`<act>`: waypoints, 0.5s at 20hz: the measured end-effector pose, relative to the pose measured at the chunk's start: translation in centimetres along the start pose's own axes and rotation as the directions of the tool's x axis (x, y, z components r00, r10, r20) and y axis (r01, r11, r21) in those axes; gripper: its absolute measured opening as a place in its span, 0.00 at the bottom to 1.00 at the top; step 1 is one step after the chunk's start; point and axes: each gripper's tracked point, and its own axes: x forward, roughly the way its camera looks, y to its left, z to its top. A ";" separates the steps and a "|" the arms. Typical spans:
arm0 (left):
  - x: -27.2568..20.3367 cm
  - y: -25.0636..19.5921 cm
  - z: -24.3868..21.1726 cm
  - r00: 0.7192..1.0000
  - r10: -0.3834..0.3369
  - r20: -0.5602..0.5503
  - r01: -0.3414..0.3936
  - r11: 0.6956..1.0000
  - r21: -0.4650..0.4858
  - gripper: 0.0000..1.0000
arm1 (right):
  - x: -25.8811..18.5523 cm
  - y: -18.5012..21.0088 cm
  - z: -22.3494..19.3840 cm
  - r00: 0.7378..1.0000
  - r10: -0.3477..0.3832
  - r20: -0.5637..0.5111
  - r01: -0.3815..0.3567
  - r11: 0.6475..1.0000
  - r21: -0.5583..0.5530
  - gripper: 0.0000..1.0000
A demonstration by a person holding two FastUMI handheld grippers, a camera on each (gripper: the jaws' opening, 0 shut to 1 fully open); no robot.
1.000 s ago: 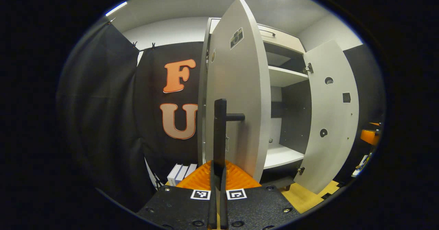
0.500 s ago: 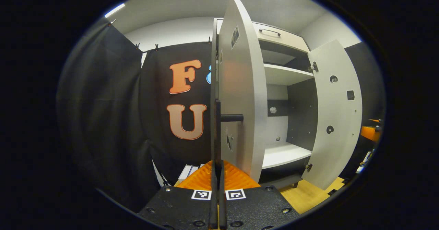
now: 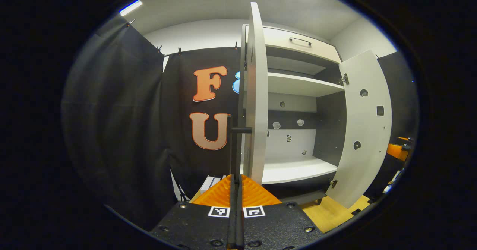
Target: Open the right door of the double-door shoe cabinet with the right hand, and open the left door with the left hand.
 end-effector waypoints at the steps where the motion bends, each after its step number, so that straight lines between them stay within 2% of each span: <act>1: -0.2 0.4 0.1 1.000 0.019 0.000 -0.019 1.000 0.016 0.00 | 0.0 0.0 0.0 1.000 -0.002 -0.002 0.002 1.000 -0.001 0.98; 3: -0.8 0.6 0.2 0.999 0.039 -0.016 -0.039 0.999 0.030 0.00 | -0.1 -0.1 -0.1 1.000 -0.001 -0.007 0.001 1.000 -0.005 0.99; 9: -1.6 -0.6 1.0 1.000 0.024 -0.002 -0.024 0.999 0.031 0.02 | -0.7 -0.3 0.0 1.000 0.011 -0.027 -0.010 1.000 0.007 0.99; 10: -1.6 -0.6 1.3 1.000 0.025 0.007 -0.025 0.999 0.038 0.17 | -0.9 -0.4 0.0 1.000 0.011 -0.028 -0.010 1.000 0.010 0.99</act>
